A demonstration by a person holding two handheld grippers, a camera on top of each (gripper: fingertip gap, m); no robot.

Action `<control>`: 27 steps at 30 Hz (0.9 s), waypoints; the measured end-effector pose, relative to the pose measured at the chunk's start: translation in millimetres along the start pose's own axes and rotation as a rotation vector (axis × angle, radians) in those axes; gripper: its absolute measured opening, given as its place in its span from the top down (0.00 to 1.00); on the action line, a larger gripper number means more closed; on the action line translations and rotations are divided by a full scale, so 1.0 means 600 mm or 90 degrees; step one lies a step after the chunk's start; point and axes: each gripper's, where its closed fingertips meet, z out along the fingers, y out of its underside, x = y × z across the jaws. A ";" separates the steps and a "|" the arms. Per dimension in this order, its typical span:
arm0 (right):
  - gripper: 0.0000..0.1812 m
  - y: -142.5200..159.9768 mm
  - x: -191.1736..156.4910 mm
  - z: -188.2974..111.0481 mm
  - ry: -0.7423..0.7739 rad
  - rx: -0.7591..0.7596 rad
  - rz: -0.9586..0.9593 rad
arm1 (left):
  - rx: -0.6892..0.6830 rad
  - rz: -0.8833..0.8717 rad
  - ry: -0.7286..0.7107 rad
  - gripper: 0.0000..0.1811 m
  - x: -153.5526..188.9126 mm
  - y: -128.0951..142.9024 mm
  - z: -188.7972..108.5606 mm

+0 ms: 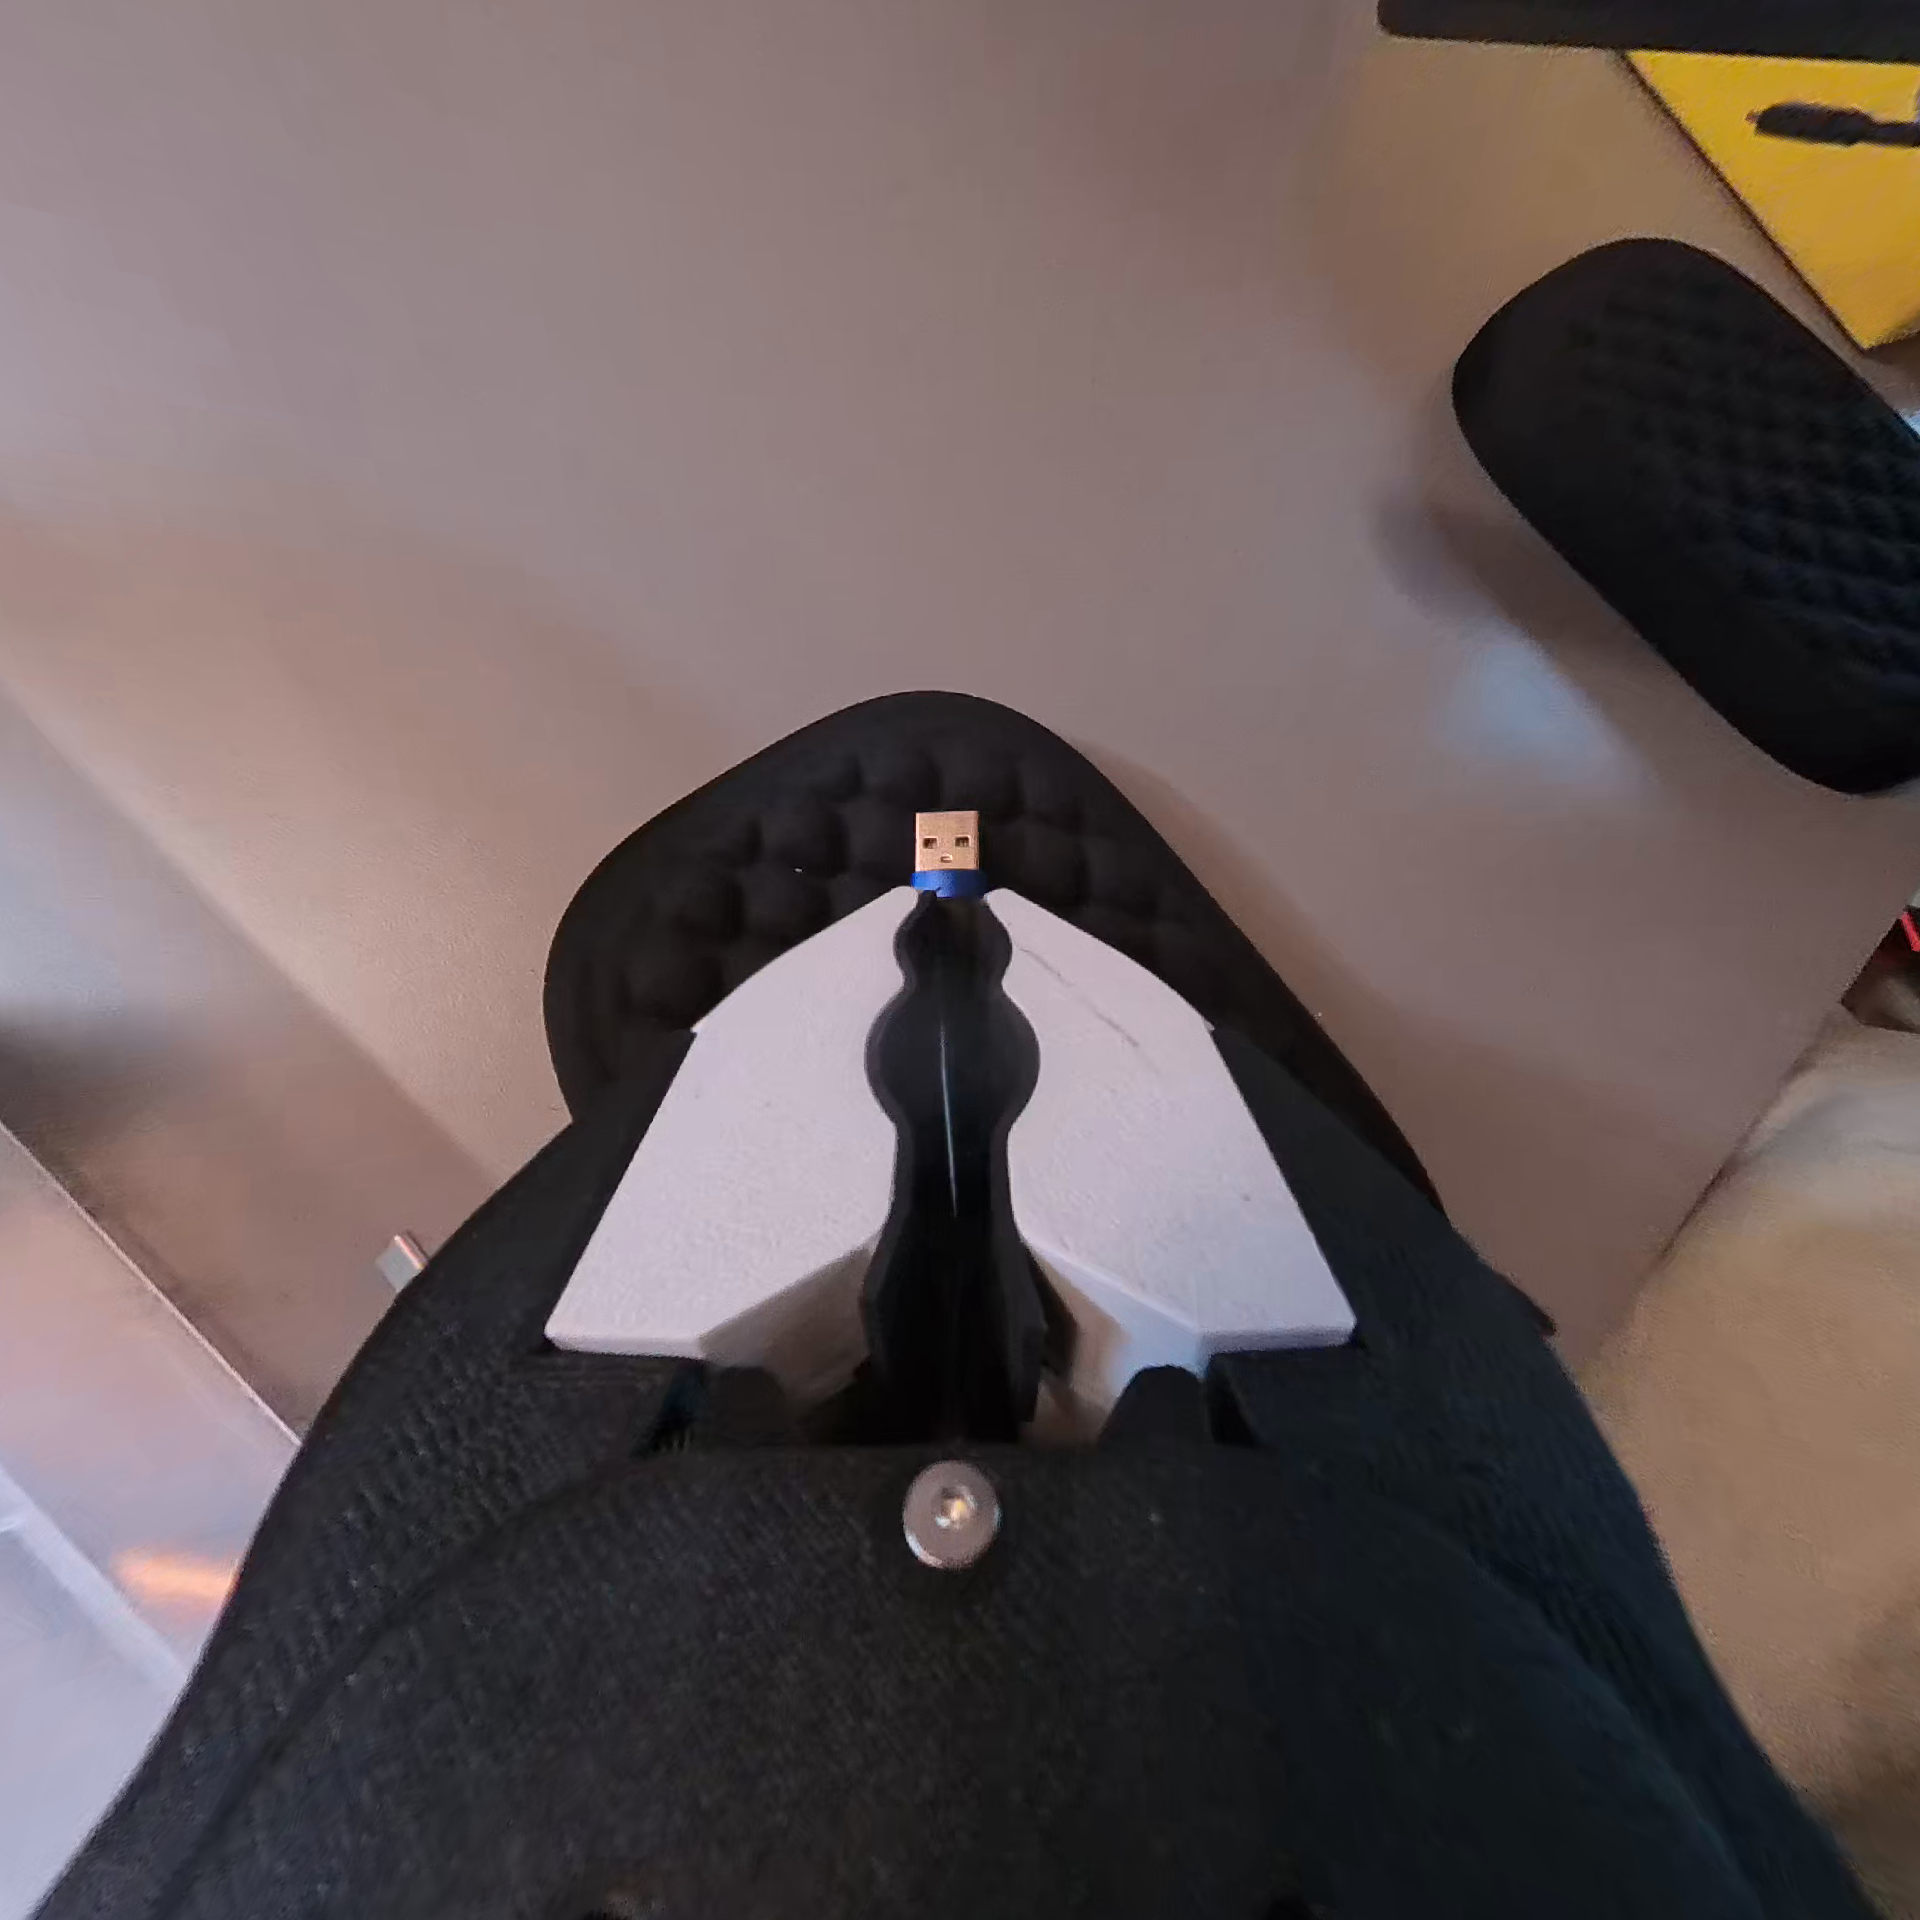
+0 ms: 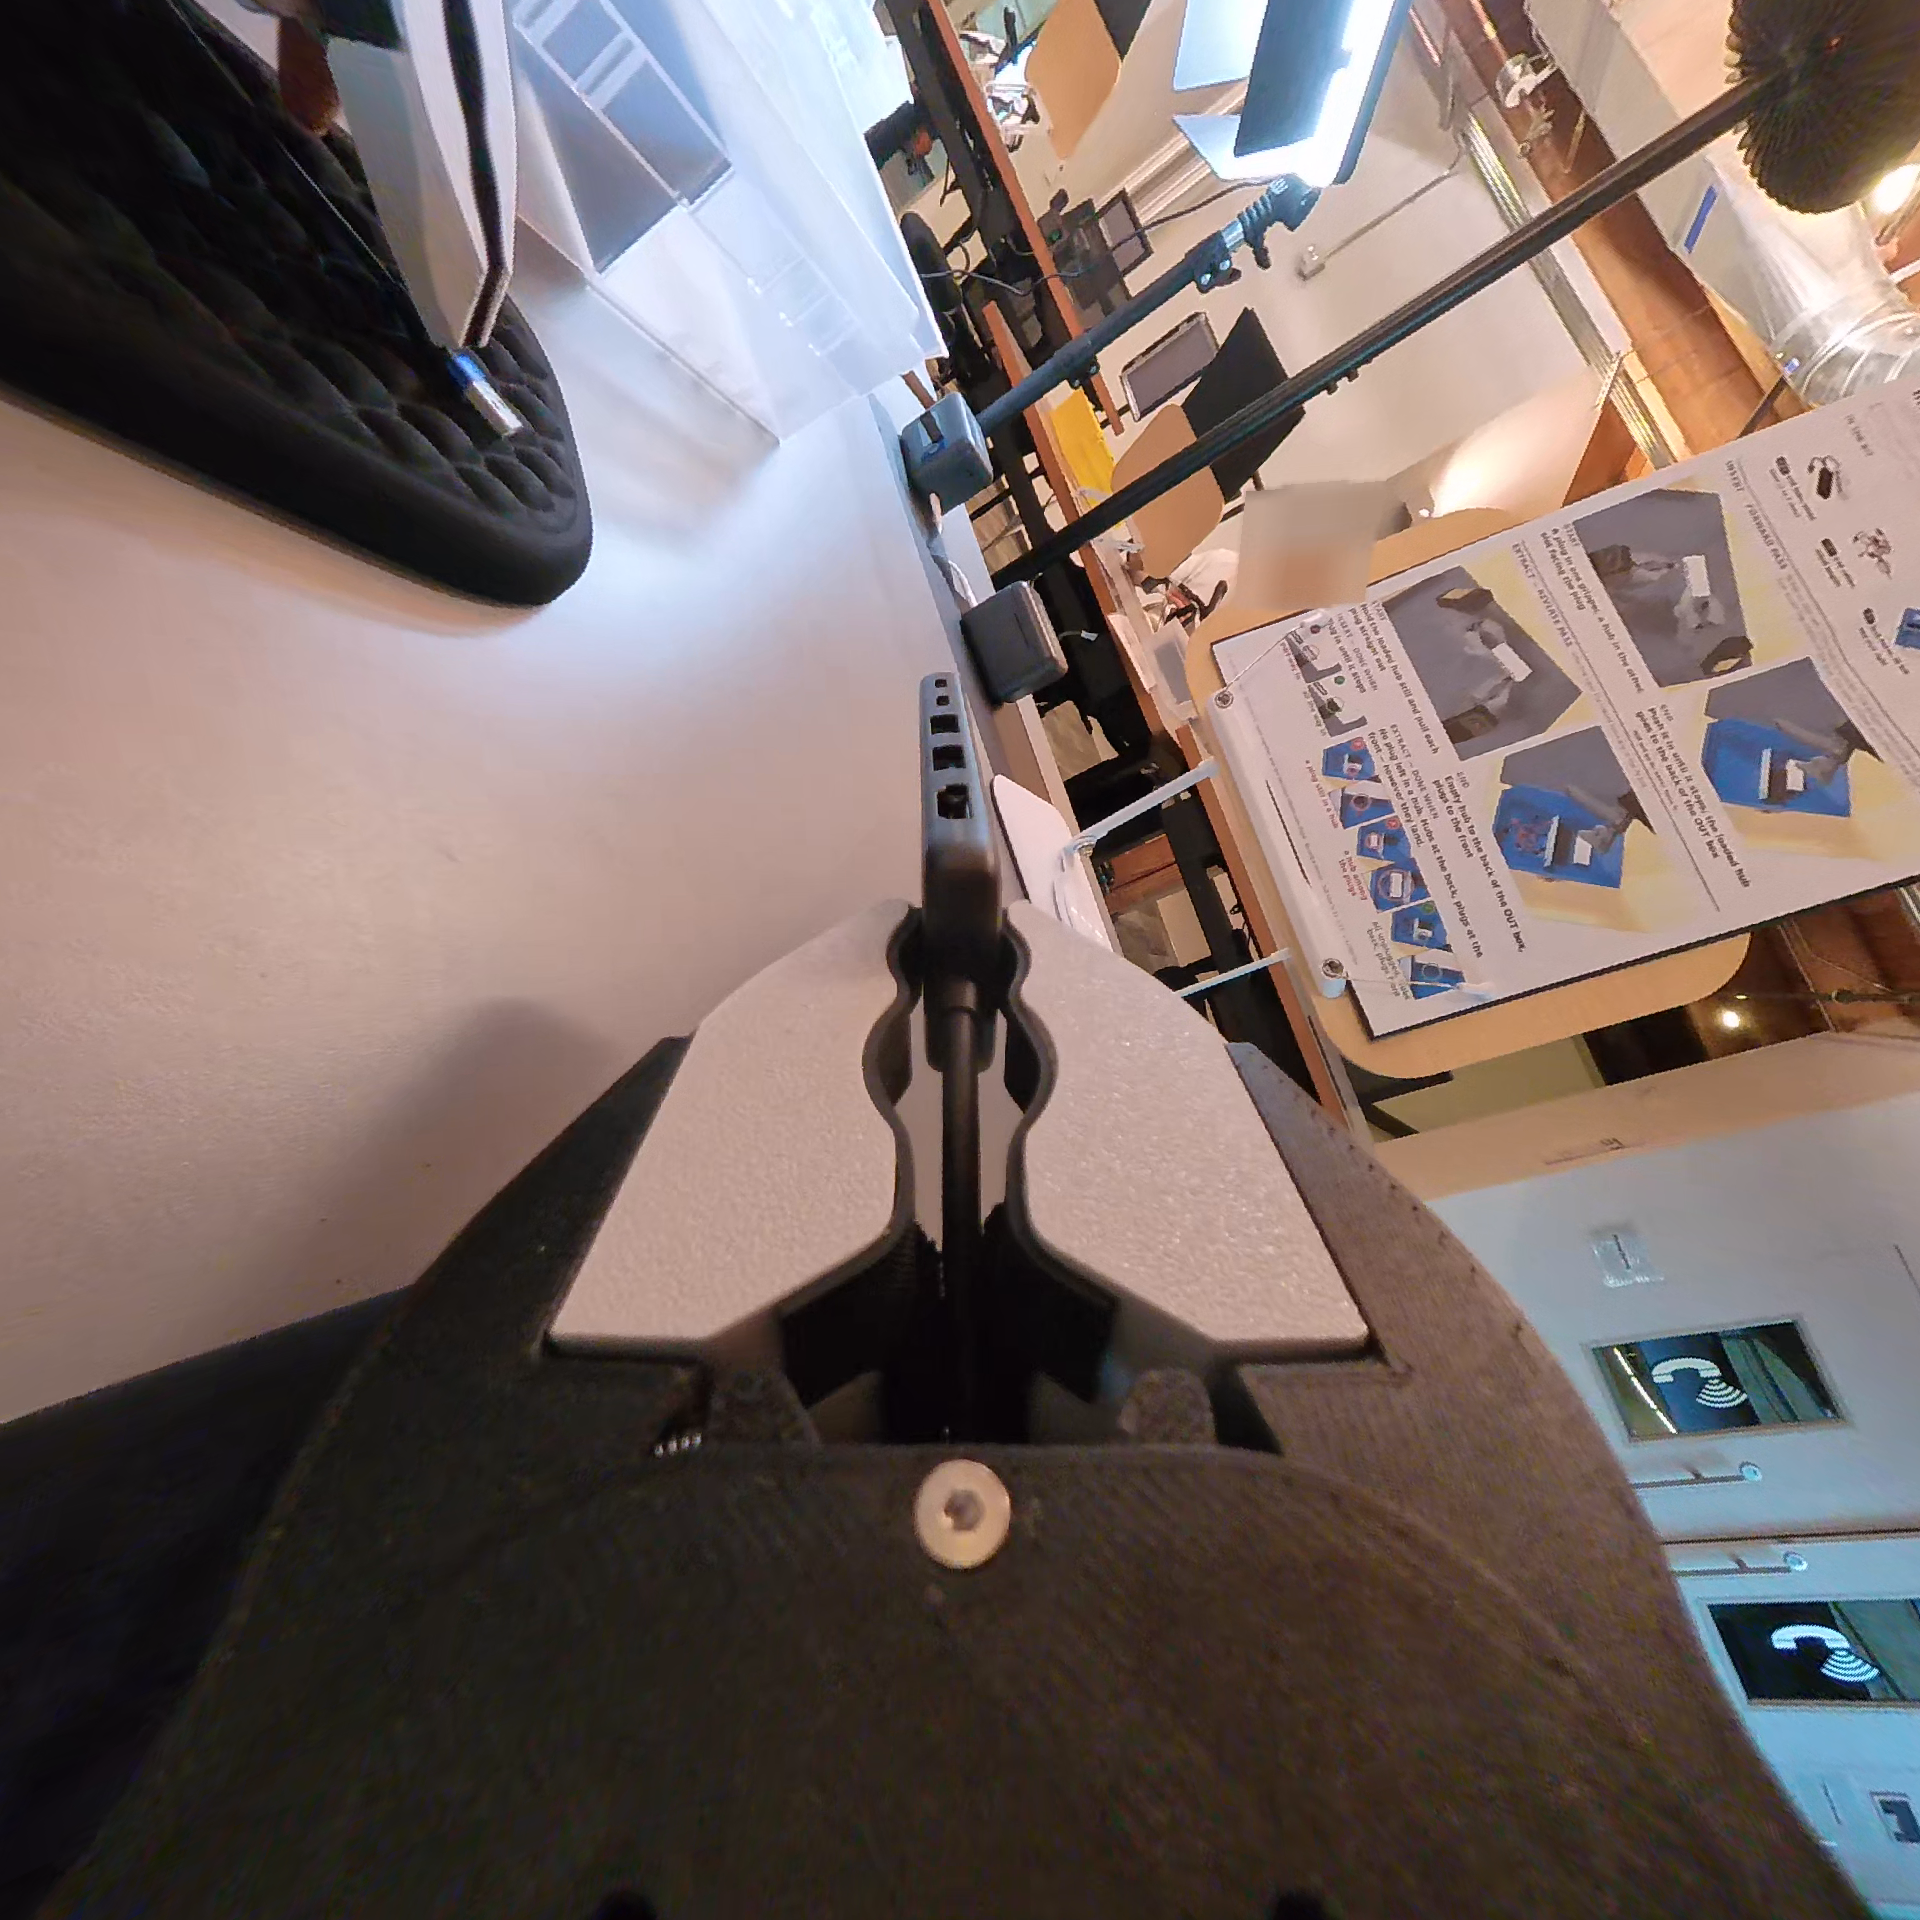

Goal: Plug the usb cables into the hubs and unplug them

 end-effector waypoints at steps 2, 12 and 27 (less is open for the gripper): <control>0.93 0.001 0.000 -0.001 0.000 -0.001 -0.001 | 0.006 0.011 0.000 0.95 0.000 0.001 0.000; 0.93 0.002 -0.001 -0.002 -0.002 -0.005 -0.006 | -0.006 0.138 -0.068 0.90 -0.007 0.012 0.004; 0.93 0.003 -0.002 -0.001 -0.005 -0.008 -0.007 | 0.022 -0.052 0.053 0.84 0.003 0.010 -0.004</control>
